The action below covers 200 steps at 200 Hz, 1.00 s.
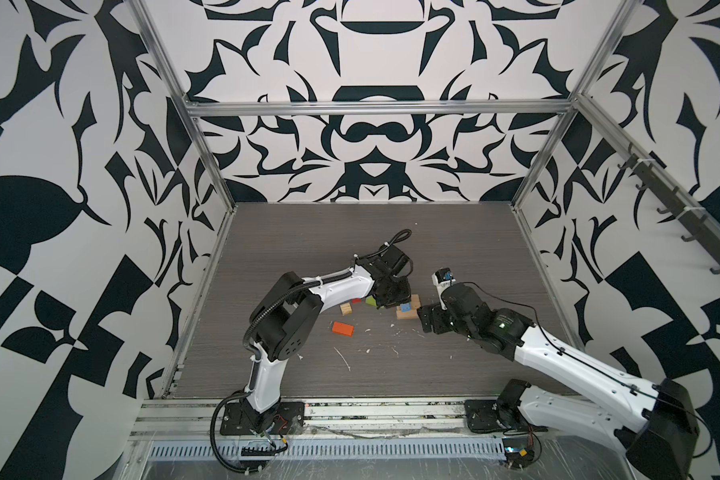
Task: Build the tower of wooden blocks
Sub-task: 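Lower the blue bar onto the tan bars and open the left gripper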
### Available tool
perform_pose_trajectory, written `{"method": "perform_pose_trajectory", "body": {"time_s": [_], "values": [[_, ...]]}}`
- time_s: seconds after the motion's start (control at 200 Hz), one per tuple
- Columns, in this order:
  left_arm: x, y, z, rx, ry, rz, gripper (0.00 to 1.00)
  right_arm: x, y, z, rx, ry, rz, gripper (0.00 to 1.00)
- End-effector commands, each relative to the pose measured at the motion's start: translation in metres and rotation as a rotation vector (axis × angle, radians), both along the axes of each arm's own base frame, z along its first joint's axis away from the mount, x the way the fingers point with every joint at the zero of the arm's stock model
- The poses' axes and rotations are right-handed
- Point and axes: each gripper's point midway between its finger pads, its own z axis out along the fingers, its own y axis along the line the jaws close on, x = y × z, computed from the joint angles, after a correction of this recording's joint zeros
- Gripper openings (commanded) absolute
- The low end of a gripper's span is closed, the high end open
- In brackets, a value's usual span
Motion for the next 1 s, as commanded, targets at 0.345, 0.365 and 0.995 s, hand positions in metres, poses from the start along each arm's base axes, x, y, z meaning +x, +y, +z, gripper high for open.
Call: {"method": "perform_pose_trajectory", "body": {"time_s": [0.345,0.365,0.995], "values": [[-0.001,0.002,-0.012,0.032,0.011,0.021,0.07,0.003,0.000,0.003,0.013,-0.012,-0.016,0.94],[-0.002,0.002,-0.012,0.032,0.014,0.021,0.07,0.004,0.000,0.003,0.014,-0.012,-0.018,0.94],[-0.003,0.005,-0.022,0.060,0.018,0.022,0.08,0.005,0.003,0.002,0.018,-0.007,-0.012,0.94]]}}
